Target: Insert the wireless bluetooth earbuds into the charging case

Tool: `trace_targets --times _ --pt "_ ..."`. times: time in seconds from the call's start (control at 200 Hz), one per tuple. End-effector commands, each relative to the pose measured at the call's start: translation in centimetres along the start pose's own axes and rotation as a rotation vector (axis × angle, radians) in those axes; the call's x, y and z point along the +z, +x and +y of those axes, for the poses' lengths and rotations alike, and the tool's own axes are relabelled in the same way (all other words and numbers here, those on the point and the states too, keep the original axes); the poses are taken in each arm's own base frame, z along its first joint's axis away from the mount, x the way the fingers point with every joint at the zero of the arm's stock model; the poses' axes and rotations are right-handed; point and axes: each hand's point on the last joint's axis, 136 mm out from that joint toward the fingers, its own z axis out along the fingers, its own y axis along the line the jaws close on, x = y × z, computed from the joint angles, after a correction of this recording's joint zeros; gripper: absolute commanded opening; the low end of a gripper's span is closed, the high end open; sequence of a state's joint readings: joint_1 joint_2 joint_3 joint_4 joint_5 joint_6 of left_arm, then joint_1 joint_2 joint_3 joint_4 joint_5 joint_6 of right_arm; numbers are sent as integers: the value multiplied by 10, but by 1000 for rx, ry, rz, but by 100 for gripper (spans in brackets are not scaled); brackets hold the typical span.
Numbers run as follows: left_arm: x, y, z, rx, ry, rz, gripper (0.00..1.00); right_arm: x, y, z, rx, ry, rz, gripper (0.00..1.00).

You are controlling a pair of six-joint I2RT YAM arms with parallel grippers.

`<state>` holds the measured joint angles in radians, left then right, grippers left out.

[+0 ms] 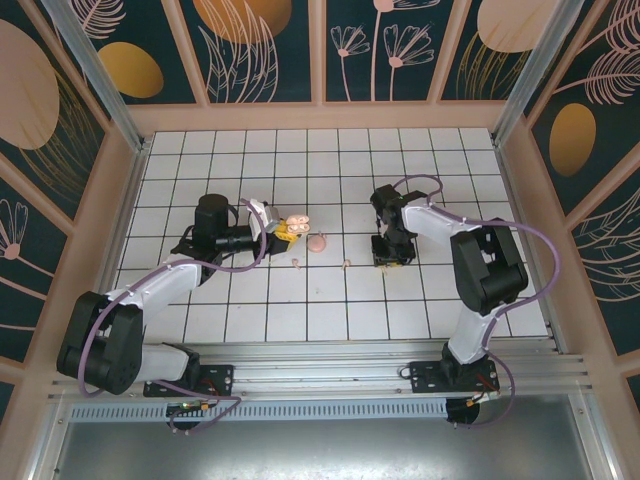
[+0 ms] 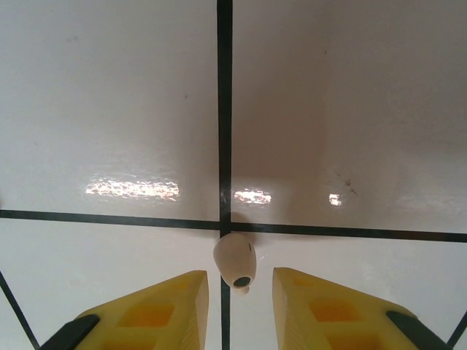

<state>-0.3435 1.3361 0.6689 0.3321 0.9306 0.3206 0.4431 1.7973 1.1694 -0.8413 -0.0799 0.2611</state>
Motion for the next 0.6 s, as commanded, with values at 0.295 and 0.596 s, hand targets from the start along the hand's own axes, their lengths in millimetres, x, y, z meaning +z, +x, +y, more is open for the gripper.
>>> trace_targets --times 0.295,0.596 --pt "1 -10 0 29 12 -14 5 15 -1 5 -34 -8 26 26" --pt "2 -8 0 22 14 -9 5 24 -1 4 -36 -17 29 25"
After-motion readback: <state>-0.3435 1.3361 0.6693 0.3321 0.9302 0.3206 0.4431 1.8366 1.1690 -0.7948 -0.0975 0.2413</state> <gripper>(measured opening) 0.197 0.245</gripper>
